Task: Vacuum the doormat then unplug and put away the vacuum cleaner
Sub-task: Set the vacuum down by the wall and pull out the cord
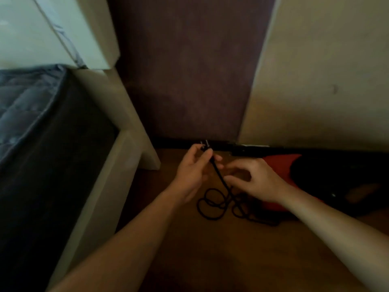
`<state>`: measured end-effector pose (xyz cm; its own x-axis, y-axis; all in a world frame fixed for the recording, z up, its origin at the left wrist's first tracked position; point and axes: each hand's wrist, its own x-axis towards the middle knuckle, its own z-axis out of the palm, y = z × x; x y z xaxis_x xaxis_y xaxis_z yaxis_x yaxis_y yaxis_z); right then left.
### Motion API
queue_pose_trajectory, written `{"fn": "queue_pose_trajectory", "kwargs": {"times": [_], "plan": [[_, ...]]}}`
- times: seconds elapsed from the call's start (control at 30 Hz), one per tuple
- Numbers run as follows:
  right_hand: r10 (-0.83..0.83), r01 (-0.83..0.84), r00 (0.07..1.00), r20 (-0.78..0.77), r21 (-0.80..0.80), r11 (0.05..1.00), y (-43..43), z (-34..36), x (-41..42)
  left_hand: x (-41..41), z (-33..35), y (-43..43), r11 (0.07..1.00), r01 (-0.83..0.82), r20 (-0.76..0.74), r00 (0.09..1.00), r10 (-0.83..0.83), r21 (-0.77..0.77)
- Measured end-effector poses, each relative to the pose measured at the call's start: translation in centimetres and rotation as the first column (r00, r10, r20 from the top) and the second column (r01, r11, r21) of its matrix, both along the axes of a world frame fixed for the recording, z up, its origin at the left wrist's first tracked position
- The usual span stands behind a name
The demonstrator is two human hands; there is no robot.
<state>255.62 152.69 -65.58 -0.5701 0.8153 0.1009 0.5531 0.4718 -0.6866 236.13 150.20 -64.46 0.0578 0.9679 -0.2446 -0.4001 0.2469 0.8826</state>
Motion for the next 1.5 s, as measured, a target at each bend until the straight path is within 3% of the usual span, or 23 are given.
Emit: {"fn": "queue_pose_trajectory", "kwargs": {"times": [0.1,0.27,0.43,0.5,0.67,0.87,1.07,1.23,1.5], "plan": [[-0.079,0.076,0.99,0.117,0.029,0.997,0.2,-0.2,4.8,3.4,-0.9,0.1,0.998,0.056,0.007,0.998,-0.056,-0.02],[-0.167,0.145,0.958,0.235,0.105,0.984,0.2,-0.1,12.2,7.3,-3.6,-0.4,0.983,0.136,-0.122,0.981,-0.151,-0.123],[-0.258,0.169,0.91,0.323,0.279,0.945,0.6,-0.9,17.5,10.0,-7.5,-2.2,0.954,0.195,-0.352,0.897,-0.267,-0.227],[-0.296,0.181,0.901,0.318,0.344,0.921,0.9,-1.5,18.6,11.3,-8.5,-3.2,0.964,0.144,-0.416,0.88,-0.228,-0.224],[-0.321,0.196,0.913,0.253,0.417,0.888,1.8,-2.5,19.3,12.7,-9.9,-4.8,0.973,0.036,-0.411,0.903,-0.129,-0.226],[-0.331,0.175,0.871,0.363,0.4,0.9,3.3,-3.3,18.5,12.6,-9.1,-4.8,0.977,-0.008,-0.383,0.921,-0.076,-0.213],[-0.295,0.137,0.873,0.388,0.386,0.912,4.2,-3.6,19.0,9.2,-7.0,-3.3,0.975,0.197,-0.542,0.811,-0.22,-0.101],[-0.295,0.146,0.88,0.372,0.379,0.914,4.5,-3.5,19.0,6.5,-6.8,-3.7,0.941,0.331,-0.751,0.604,-0.268,-0.069],[-0.301,0.166,0.882,0.363,0.359,0.918,4.0,-3.2,18.7,4.4,-8.9,-4.6,0.937,0.342,-0.848,0.474,-0.236,-0.07]]}}
